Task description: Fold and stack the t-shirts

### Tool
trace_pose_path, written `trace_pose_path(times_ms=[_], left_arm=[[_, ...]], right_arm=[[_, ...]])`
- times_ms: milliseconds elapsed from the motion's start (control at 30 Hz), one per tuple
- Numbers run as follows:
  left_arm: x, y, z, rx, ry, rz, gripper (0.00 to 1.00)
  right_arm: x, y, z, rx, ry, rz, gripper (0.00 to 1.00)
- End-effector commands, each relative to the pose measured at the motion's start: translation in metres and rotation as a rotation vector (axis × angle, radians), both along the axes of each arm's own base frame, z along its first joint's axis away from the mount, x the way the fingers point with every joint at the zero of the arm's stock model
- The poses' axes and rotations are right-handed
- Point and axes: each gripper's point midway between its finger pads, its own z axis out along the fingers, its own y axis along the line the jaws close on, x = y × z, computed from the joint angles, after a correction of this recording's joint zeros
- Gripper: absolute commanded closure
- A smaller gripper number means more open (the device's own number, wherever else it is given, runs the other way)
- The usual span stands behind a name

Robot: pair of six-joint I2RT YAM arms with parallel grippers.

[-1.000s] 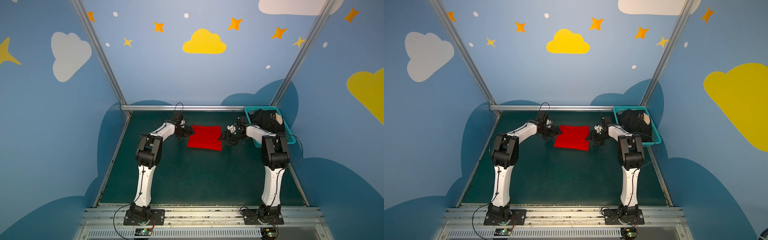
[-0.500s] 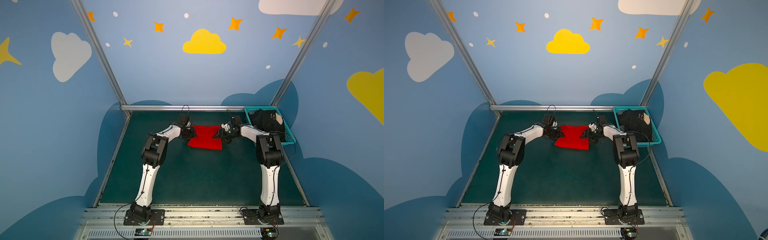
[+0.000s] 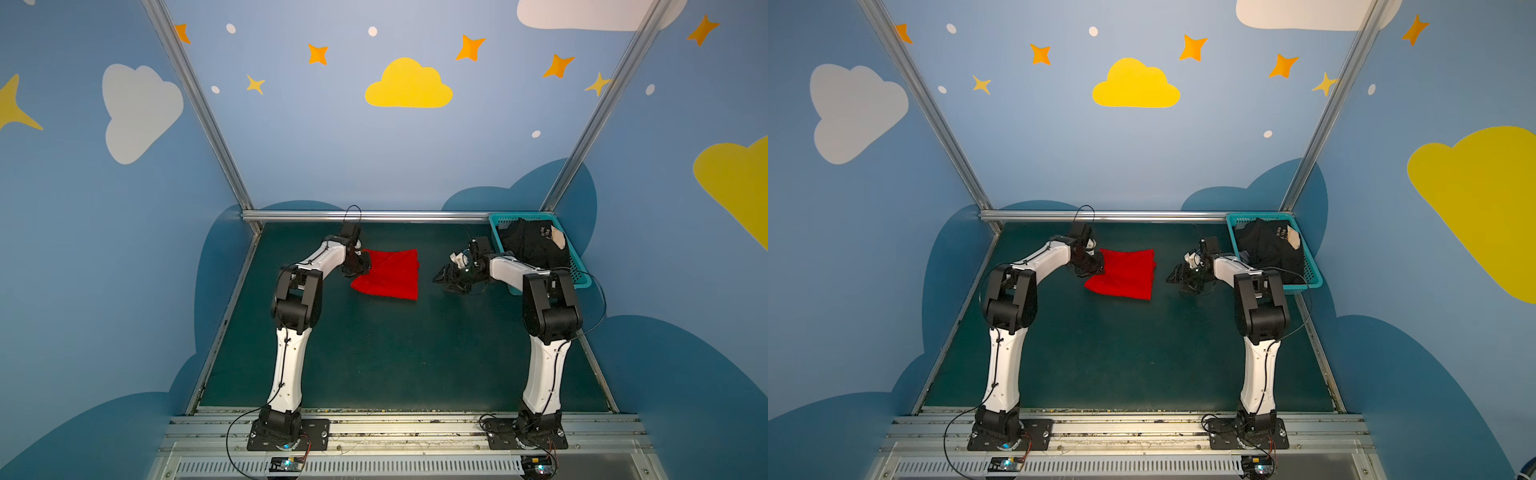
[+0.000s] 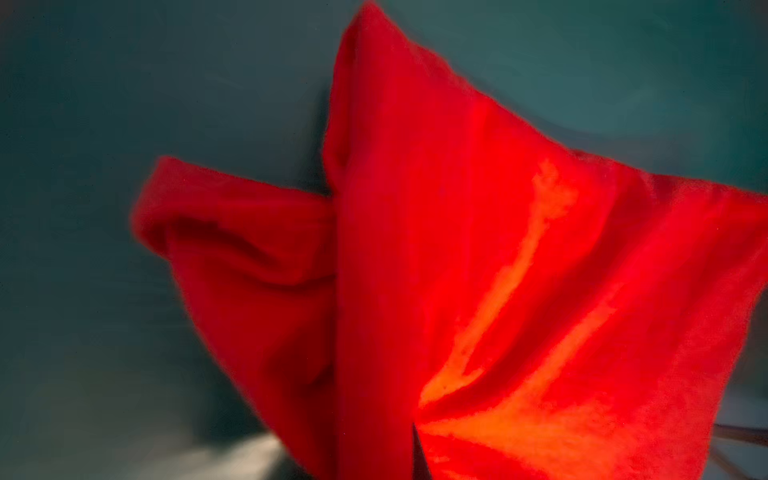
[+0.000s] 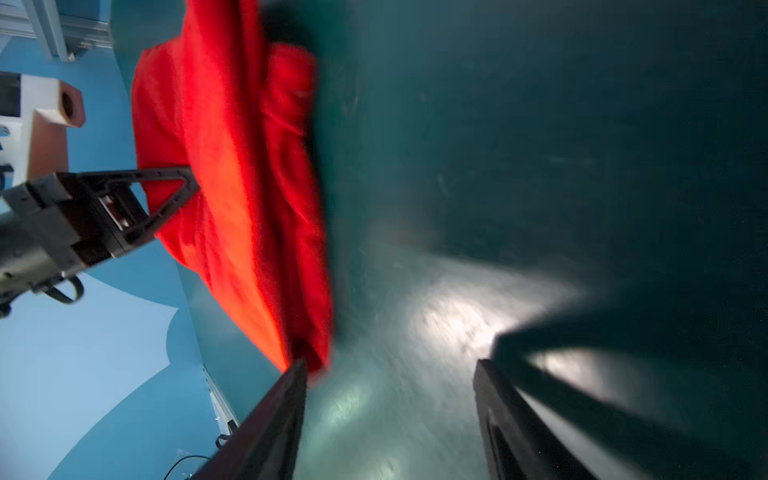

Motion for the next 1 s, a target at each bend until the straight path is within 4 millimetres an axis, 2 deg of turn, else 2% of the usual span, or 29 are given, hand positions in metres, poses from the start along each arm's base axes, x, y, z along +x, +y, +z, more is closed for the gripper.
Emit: trace_pose_path(times_ms=[0, 167, 467, 600, 733, 967], left_arm=[[-0.012, 0.067, 0.019, 0.166, 0.043, -0.027, 0.95], [-0.008, 0.136, 0.013, 0.272, 0.084, -0.002, 0.95], [0.012, 0.228, 0.003, 0.388, 0.117, 0.037, 0.95], [0.029, 0.256, 0.007, 0.37, 0.079, 0.096, 0.95], [0.046, 0.286, 0.012, 0.422, 0.013, 0.177, 0.95], [0.061, 0.316, 0.012, 0.49, -0.049, 0.213, 0.95]], right_arm=[[-0.002, -0.006, 0.028, -0.003, -0.07, 0.0, 0.35], [-0.007, -0.006, 0.04, 0.01, -0.089, 0.014, 0.35], [-0.014, -0.014, 0.041, -0.034, -0.081, 0.01, 0.36], [-0.014, -0.016, 0.037, -0.055, -0.059, 0.0, 0.36], [-0.013, -0.017, 0.035, -0.075, -0.042, -0.002, 0.37], [-0.01, -0.011, 0.032, -0.094, -0.018, 0.008, 0.38]])
